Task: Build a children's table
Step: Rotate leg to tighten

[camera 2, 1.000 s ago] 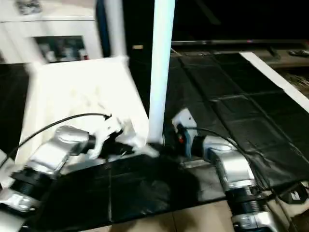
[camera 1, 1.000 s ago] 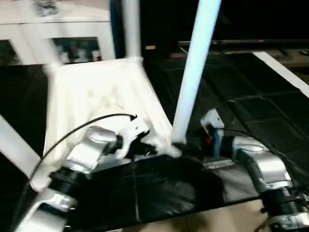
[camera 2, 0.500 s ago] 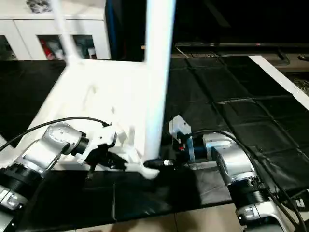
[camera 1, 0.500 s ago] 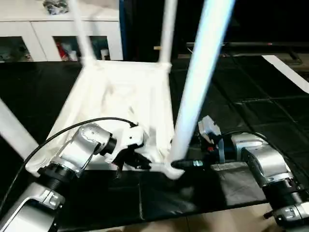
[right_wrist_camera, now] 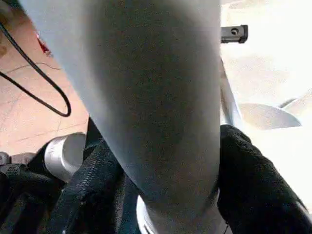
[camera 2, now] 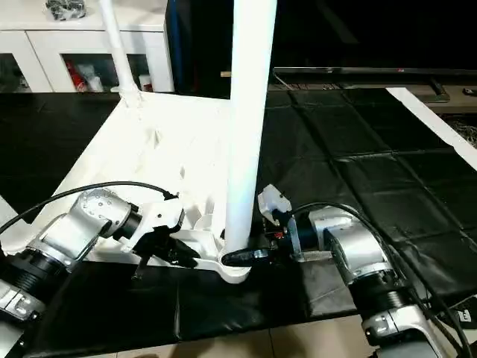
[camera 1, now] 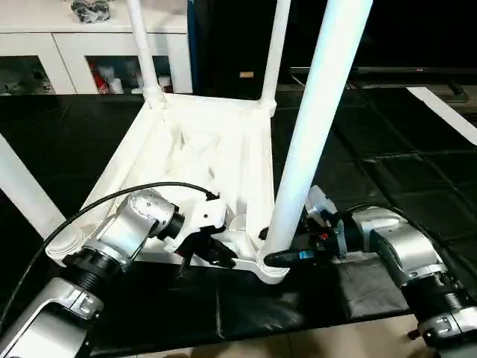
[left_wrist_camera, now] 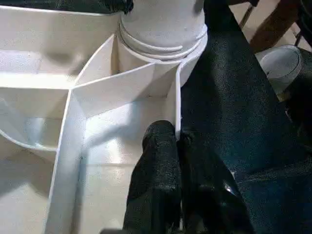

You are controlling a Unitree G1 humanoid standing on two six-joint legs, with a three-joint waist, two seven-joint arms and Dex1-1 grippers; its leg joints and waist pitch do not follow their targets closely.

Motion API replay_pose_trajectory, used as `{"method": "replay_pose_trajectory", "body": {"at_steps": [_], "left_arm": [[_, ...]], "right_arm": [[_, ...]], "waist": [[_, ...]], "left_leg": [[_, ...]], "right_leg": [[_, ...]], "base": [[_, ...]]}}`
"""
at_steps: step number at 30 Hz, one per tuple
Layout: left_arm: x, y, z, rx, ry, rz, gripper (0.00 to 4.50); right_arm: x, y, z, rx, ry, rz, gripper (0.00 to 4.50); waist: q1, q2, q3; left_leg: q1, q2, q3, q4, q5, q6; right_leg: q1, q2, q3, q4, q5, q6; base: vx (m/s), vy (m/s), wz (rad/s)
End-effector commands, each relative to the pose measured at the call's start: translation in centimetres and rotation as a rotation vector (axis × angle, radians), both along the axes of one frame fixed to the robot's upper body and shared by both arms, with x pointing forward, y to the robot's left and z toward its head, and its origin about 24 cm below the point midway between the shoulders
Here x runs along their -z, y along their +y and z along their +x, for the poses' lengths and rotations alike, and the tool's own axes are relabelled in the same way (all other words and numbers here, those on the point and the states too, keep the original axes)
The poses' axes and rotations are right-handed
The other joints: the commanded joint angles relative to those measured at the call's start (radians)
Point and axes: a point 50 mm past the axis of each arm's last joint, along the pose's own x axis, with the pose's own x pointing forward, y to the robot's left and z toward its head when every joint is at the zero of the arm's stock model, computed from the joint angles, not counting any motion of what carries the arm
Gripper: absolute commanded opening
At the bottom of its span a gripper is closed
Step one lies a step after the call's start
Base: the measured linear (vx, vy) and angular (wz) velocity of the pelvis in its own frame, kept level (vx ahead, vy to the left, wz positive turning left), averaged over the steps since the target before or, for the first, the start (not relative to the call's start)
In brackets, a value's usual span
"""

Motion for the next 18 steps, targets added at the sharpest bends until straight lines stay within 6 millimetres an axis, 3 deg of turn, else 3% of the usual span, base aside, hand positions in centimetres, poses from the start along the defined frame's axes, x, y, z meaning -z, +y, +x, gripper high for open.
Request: {"method": "replay_pose_trajectory", "body": {"at_steps": [1, 5, 8, 10, 11, 12, 14, 15, 17, 18], "left_arm": [[0.2, -0.9, -0.4, 0.071, 0.022, 0.018, 0.0], [0.5, -0.8, -0.1, -0.021, 0.04, 0.009, 0.0], [0.7, -0.8, 0.1, -0.071, 0.037, 0.009, 0.0], [0.7, -1.4, 0.7, -0.178, 0.018, -0.023, 0.0], [0.7, -1.4, 0.7, -0.178, 0.018, -0.023, 0.0], [0.5, -1.9, 0.9, -0.229, 0.016, -0.052, 0.0], [0.4, -3.0, 1.3, -0.325, 0.013, -0.099, 0.0], [0.4, -3.5, 1.3, -0.365, 0.016, -0.116, 0.0], [0.4, -4.1, 1.4, -0.407, 0.019, -0.132, 0.0], [0.4, -4.4, 1.4, -0.427, 0.021, -0.141, 0.0]], "right_arm": [[-0.1, -0.1, -0.1, -0.009, 0.012, 0.003, 2.26], [0.4, 0.5, -0.5, 0.041, 0.044, 0.043, 2.19], [0.7, 0.8, -0.6, 0.087, 0.049, 0.045, 2.18], [1.4, 2.0, 0.0, 0.246, 0.021, 0.031, 2.18], [1.4, 2.0, 0.0, 0.246, 0.021, 0.031, 2.17], [1.7, 2.5, 0.3, 0.308, 0.006, 0.017, 2.16], [2.2, 3.8, 0.8, 0.431, -0.008, 0.001, 2.15], [2.3, 4.4, 1.1, 0.494, 0.004, 0.003, 2.12], [2.4, 5.2, 1.3, 0.554, 0.023, 0.009, 2.07], [2.4, 5.5, 1.4, 0.575, 0.03, 0.012, 2.05]], "waist": [[-0.005, -0.002, -0.059], [-0.005, 0.0, -0.057], [-0.008, -0.001, -0.052], [-0.012, 0.0, -0.049], [-0.015, 0.0, -0.047], [-0.019, 0.006, -0.045], [-0.029, 0.001, -0.042], [-0.043, -0.001, -0.039], [-0.051, -0.001, -0.042], [-0.065, 0.001, -0.043]], "left_leg": [[-0.001, 0.02, 0.006, -0.067, -0.154, 0.043], [0.001, 0.021, 0.006, -0.068, -0.16, 0.038], [0.002, 0.019, 0.003, -0.075, -0.21, 0.023], [0.003, 0.018, 0.002, -0.077, -0.233, 0.01], [0.006, 0.015, 0.001, -0.078, -0.254, 0.001], [0.009, 0.014, -0.002, -0.079, -0.275, -0.008], [0.005, 0.012, -0.004, -0.079, -0.291, -0.015], [0.001, 0.005, -0.011, -0.079, -0.311, -0.026], [-0.001, 0.002, -0.015, -0.079, -0.313, -0.026], [-0.003, 0.002, -0.018, -0.08, -0.324, -0.016]], "right_leg": [[0.06, -0.044, 0.041, -0.064, -0.178, -0.23], [0.059, -0.044, 0.042, -0.067, -0.202, -0.22], [0.057, -0.047, 0.041, -0.08, -0.311, -0.188], [0.053, -0.047, 0.042, -0.087, -0.367, -0.166], [0.05, -0.048, 0.04, -0.094, -0.425, -0.146], [0.047, -0.049, 0.038, -0.1, -0.485, -0.125], [0.046, -0.048, 0.036, -0.105, -0.534, -0.104], [0.05, -0.048, 0.025, -0.116, -0.626, -0.058], [0.051, -0.049, 0.021, -0.122, -0.65, -0.037], [0.047, -0.047, 0.019, -0.125, -0.639, -0.035]], "base": [[0.0, 0.0, 0.0], [0.0, 0.0, 0.0], [0.0, 0.0, 0.0], [0.0, 0.0, 0.0], [0.0, 0.0, 0.0], [0.0, 0.0, 0.0], [0.0, 0.0, 0.0], [0.0, 0.0, 0.0], [0.0, 0.0, 0.0], [0.0, 0.0, 0.0]]}}
